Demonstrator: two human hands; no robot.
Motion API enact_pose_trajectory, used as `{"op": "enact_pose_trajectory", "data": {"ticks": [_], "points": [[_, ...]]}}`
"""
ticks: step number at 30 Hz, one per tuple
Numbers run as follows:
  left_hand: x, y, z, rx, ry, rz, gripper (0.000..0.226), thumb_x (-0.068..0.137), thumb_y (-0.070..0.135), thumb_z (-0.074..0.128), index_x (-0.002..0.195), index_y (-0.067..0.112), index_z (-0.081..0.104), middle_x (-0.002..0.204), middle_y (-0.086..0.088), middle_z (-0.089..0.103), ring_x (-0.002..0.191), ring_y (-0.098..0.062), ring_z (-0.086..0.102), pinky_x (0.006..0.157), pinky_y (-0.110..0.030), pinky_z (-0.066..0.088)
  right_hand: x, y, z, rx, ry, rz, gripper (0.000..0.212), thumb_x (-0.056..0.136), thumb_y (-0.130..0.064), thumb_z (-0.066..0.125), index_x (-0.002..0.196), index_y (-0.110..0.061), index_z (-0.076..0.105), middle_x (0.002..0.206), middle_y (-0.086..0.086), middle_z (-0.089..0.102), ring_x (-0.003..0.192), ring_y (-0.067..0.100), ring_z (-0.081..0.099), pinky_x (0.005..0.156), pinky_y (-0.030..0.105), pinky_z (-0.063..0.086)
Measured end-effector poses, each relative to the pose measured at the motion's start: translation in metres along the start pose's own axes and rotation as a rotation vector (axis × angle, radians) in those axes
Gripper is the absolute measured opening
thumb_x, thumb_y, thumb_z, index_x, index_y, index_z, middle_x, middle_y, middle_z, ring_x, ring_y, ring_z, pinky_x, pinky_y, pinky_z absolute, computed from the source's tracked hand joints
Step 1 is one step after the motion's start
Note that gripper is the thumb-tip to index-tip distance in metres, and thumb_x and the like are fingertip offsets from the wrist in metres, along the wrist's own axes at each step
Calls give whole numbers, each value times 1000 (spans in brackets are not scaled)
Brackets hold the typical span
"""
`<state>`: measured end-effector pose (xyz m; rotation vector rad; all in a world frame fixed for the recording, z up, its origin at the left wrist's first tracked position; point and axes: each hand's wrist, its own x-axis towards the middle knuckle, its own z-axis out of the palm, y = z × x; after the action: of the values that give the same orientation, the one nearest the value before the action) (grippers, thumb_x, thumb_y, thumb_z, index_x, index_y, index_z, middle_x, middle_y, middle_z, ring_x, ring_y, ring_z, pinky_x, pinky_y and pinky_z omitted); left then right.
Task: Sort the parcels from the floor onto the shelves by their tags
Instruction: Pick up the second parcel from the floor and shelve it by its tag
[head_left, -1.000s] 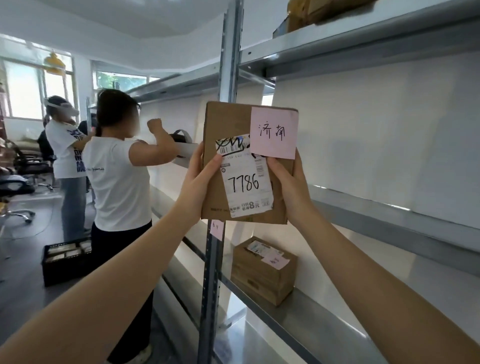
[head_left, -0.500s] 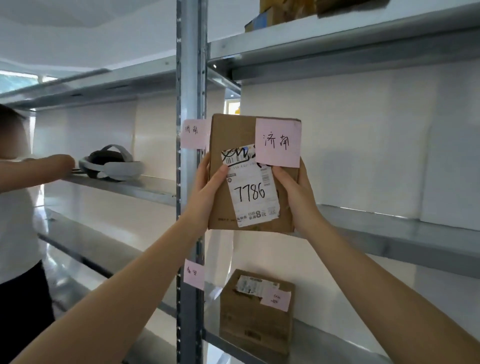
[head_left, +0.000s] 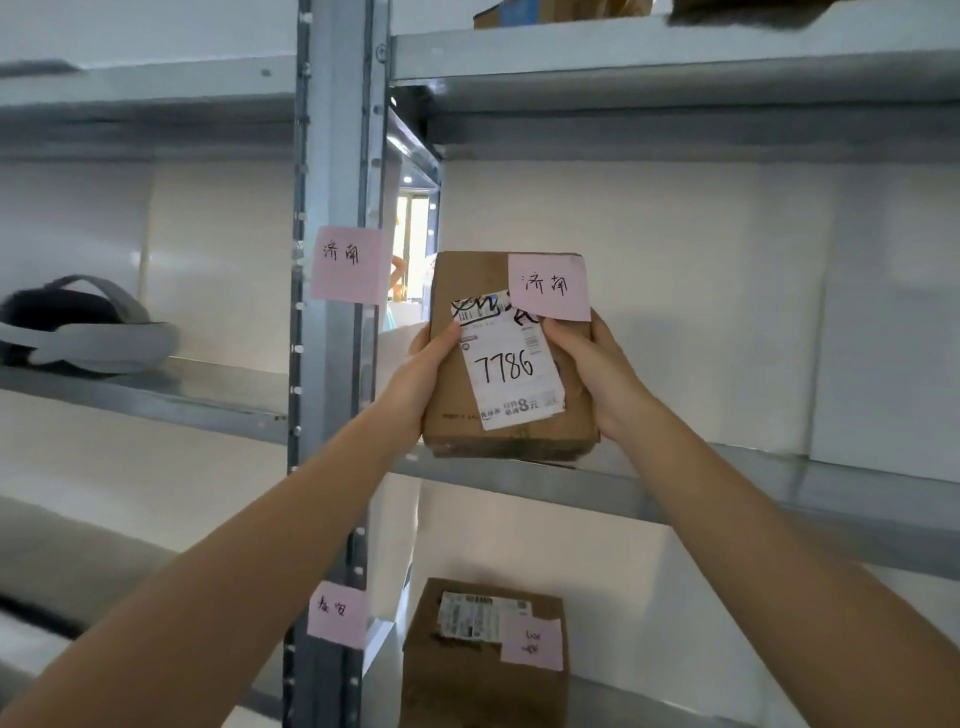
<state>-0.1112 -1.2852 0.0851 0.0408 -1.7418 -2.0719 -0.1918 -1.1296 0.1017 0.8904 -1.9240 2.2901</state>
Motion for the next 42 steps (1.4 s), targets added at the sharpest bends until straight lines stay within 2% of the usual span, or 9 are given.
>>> {"op": "enact_pose_trajectory", "data": {"ticks": [5, 7, 14, 20, 23, 26, 33, 39, 42], "points": [[21, 8, 8, 1, -15, -124, 18, 92, 35, 51, 96, 19, 57, 84, -3, 67, 70, -20, 65, 47, -24, 56, 27, -4, -12, -82, -6, 150, 26, 94, -26, 54, 119, -19, 59, 92, 0, 73, 77, 15, 69, 56, 25, 57], [28, 9, 10, -14, 5, -148, 14, 93, 28, 51, 92, 15, 57, 80, -5, 67, 67, -20, 64, 42, -22, 54, 41, -3, -18, -144, 3, 278, 19, 93, -31, 55, 106, -19, 63, 86, 0, 75, 78, 18, 70, 70, 31, 59], [51, 0, 9, 99, 46, -96, 67, 88, -5, 41, 147, 22, 26, 152, -13, 29, 77, -18, 59, 49, -18, 51, 65, 5, -39, -536, -143, 719, 63, 76, -52, 66, 122, -10, 57, 125, 12, 65, 110, 29, 64, 94, 45, 51], [58, 2, 6, 442, 16, -49, 46, 87, 1, 42, 132, 9, 50, 141, -14, 46, 122, -27, 49, 104, -30, 40, 36, -26, -14, -1069, 12, 149, 34, 90, -33, 54, 107, -3, 58, 103, 11, 60, 105, 26, 55, 79, 32, 45], [55, 10, 10, 636, 1, -77, 23, 90, 3, 40, 94, 9, 62, 112, -15, 54, 96, -22, 53, 83, -26, 41, -5, -39, 18, -1033, -49, -179, 50, 92, -41, 48, 133, -12, 51, 138, 4, 53, 126, 21, 49, 99, 35, 40], [57, 14, 12, 771, -14, -63, 23, 91, 3, 37, 73, 7, 51, 83, -13, 46, 76, -21, 43, 65, -27, 33, -47, -24, 49, -1177, -224, -275, 46, 88, -54, 46, 109, -18, 65, 105, 1, 67, 99, 20, 61, 79, 33, 45], [45, 14, -5, 846, -63, 29, 30, 97, 22, 34, 108, 4, 55, 115, -15, 55, 103, -23, 48, 81, -26, 38, -53, 6, 54, -1420, 40, -536, 40, 86, -49, 49, 111, -19, 60, 107, -1, 67, 100, 21, 61, 91, 36, 37], [27, 9, -22, 1598, -100, 328, 74, 82, 66, 8, 133, 30, 46, 134, -8, 48, 125, -29, 42, 109, -47, 27, -35, 10, 2, -1349, -23, -375, 40, 82, -34, 50, 121, -27, 56, 121, -7, 63, 113, 18, 54, 95, 38, 33], [22, 5, -20, 1622, -57, 440, 61, 89, 59, 31, 133, 19, 44, 133, -9, 44, 124, -28, 43, 108, -45, 27, -28, 12, -16, -1339, -43, -287, 45, 88, -30, 47, 133, -30, 48, 133, -4, 54, 122, 19, 47, 97, 42, 33]]}}
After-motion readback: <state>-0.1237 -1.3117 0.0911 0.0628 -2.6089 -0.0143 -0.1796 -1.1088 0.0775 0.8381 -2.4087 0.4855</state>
